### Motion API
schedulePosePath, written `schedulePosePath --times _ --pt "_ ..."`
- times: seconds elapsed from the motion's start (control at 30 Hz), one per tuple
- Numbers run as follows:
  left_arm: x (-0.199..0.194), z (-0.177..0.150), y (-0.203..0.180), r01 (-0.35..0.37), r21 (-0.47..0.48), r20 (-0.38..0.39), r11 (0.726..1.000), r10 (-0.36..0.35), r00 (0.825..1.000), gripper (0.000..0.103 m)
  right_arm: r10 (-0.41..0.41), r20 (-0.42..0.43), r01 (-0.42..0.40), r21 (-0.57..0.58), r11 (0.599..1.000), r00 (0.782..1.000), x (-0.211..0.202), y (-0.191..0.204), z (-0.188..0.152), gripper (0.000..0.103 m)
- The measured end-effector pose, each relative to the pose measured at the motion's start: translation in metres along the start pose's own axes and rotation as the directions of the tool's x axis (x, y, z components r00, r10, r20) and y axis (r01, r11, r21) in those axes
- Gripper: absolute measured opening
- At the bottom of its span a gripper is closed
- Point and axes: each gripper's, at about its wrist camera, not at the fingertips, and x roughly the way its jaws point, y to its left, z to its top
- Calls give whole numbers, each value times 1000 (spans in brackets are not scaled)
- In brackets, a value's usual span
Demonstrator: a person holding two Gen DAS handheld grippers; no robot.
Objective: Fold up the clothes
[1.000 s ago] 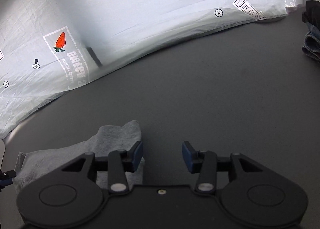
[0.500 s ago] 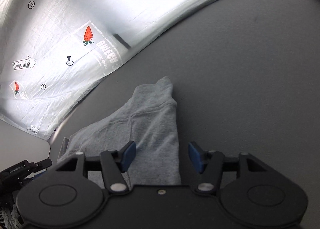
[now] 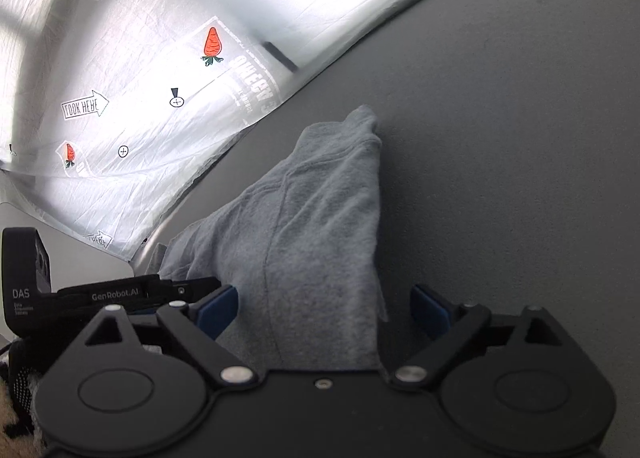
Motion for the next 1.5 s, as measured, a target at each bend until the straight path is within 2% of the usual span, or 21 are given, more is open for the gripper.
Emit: schedulePosePath --times 0.07,0.2,0.53,0.63,0.8,0.93,1.03,1.13,1.23,1.3,1.37,1.43,1.5 --pt "3 1 5 5 -22 -18 1000 -6 1000 92 26 -12 -26 7 1000 1000 7 0 5 96" --pt "3 5 5 -8 -8 -60 1000 8 998 95 79 -35 -78 22 997 996 21 -1 15 99" --pt "0 3 15 26 -23 -63 999 -28 998 98 210 -91 -204 70 977 974 56 -3 39 103" --pt "-1 0 18 45 -31 -51 999 -47 998 100 229 -118 -210 155 965 966 65 -6 49 103" --pt "-3 -2 21 75 -23 -39 997 -75 996 103 241 -152 -222 132 966 959 74 5 50 103" --pt "-11 -6 32 147 -15 -18 989 -147 989 103 225 -183 -204 125 971 957 78 4 53 103" --pt "-39 -7 52 198 -46 36 979 -196 980 103 168 -218 -157 67 985 961 80 16 54 103" --pt "-76 -9 86 197 -74 148 978 -184 972 103 82 -251 -97 -50 994 965 84 36 52 103" --pt "-98 -18 129 171 -164 240 972 -129 962 103 -18 -270 -37 -197 980 963 89 56 44 103" --pt "-97 -33 168 168 -282 253 945 -95 963 103 -95 -276 8 -300 954 956 93 71 37 103" --pt "-87 -50 195 187 -374 250 909 -95 964 103 -156 -273 45 -373 927 949 96 81 30 103" --pt "-74 -69 212 211 -448 241 869 -110 964 103 -166 -264 55 -383 922 950 95 82 27 103" --pt "-64 -80 214 268 -468 248 842 -165 954 102 -128 -257 34 -340 940 958 93 75 30 103"
